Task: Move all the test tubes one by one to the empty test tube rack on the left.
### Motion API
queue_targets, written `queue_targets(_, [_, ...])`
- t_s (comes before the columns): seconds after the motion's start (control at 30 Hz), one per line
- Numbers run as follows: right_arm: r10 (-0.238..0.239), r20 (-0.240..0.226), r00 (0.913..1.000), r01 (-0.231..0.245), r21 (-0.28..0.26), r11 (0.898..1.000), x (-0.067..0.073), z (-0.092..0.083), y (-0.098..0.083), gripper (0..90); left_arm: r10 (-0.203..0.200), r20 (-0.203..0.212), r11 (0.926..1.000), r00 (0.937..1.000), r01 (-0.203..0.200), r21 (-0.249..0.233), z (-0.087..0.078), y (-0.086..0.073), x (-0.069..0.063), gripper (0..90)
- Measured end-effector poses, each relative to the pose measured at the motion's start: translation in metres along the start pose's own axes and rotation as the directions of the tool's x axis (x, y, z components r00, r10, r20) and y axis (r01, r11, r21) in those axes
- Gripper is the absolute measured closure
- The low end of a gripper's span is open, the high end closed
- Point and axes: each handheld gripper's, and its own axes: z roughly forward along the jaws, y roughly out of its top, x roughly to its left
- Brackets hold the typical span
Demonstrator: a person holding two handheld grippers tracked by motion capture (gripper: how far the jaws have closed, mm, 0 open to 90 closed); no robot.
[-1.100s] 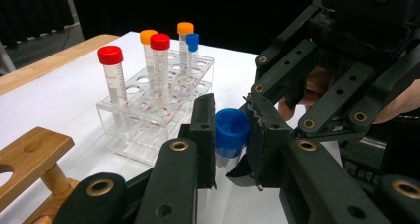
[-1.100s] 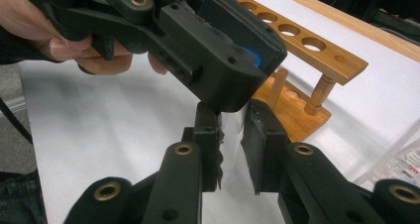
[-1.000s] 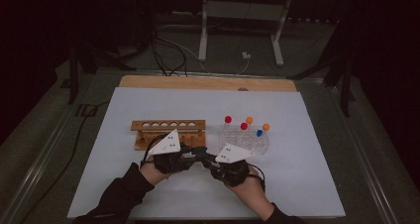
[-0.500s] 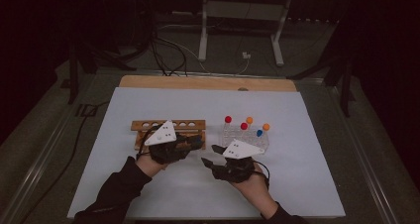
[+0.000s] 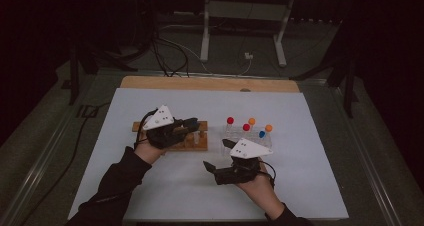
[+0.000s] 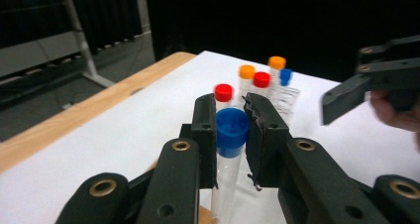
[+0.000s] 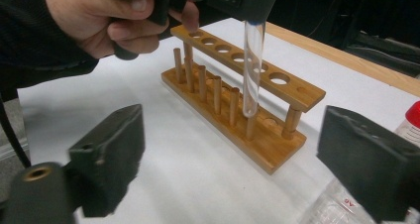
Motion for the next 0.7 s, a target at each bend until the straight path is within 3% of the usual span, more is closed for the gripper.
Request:
queue_targets(0.17, [0.008, -0.016, 0.9998, -0.009, -0.012, 1.000, -0.002, -0.004, 0.001, 0.5, 0.002, -0.034, 0.9998, 0.9994, -0.003, -0.019, -0.001, 0.008, 0.007, 77.3])
queue_targets(0.47, [0.011, -0.010, 0.9999, -0.011, -0.025, 1.000, -0.003, -0.006, 0.000, 0.0, 0.003, -0.083, 0.9982, 0.9965, -0.008, -0.059, 0.006, 0.010, 0.022, 77.3])
queue_targets(0.7, [0.011, -0.013, 0.9999, -0.011, -0.014, 1.000, -0.004, -0.005, -0.001, 0.0, 0.002, -0.114, 0.9994, 0.9934, -0.006, -0.035, 0.015, 0.005, 0.028, 77.3])
